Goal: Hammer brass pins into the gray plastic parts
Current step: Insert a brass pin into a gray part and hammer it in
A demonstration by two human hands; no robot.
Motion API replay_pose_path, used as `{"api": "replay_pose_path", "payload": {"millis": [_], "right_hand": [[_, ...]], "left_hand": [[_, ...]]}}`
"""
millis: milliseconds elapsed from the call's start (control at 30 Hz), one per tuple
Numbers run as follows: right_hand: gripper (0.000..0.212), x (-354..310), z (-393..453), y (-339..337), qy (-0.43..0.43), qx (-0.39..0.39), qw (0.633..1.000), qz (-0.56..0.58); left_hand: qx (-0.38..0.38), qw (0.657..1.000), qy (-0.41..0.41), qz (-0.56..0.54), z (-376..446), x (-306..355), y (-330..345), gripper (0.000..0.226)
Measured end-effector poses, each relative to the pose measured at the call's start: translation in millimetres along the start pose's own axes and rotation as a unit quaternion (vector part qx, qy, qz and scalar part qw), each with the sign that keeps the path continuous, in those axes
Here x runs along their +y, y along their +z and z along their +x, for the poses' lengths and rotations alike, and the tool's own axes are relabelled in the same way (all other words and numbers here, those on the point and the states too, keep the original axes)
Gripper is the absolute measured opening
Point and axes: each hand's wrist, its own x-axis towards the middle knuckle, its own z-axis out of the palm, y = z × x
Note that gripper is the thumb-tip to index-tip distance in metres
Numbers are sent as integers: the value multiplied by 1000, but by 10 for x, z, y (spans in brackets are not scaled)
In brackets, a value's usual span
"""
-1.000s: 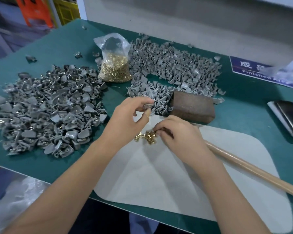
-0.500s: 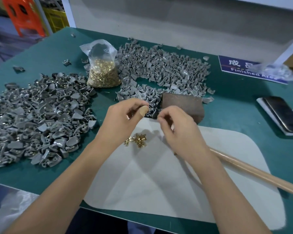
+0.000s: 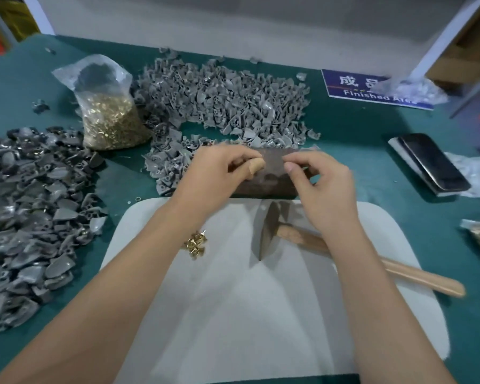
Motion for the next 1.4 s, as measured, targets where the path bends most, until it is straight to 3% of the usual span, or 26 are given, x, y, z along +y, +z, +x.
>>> {"api": "replay_pose_path", "payload": {"millis": [133,300,400,767,933,1100,1400], "right_hand": [[11,-29,-22,75,33,-6,999,13],[3,-78,-58,139,16,17,1000,-10],[4,-70,-52,138,23,57,998,-24],[6,-50,-36,180,-6,52,998,-30],[6,-43,-47,186,-12,57,998,-25],[9,-68,-41,182,-11,58,998,-8],[19,-92,-19,149,-11,27,999,35]], "left_hand": [[51,996,32,66,-5,-71,52,11],[53,998,-5,44,-18,-93,105,24],[83,996,13,36,-37,-84,82,20],[18,986,78,144,-69,-95,60,16],[17,991,76,107,-73,-111,65,25],[36,998,23,34,-96,-78,84,20],[36,999,-14,12,-163,-55,95,17]]}}
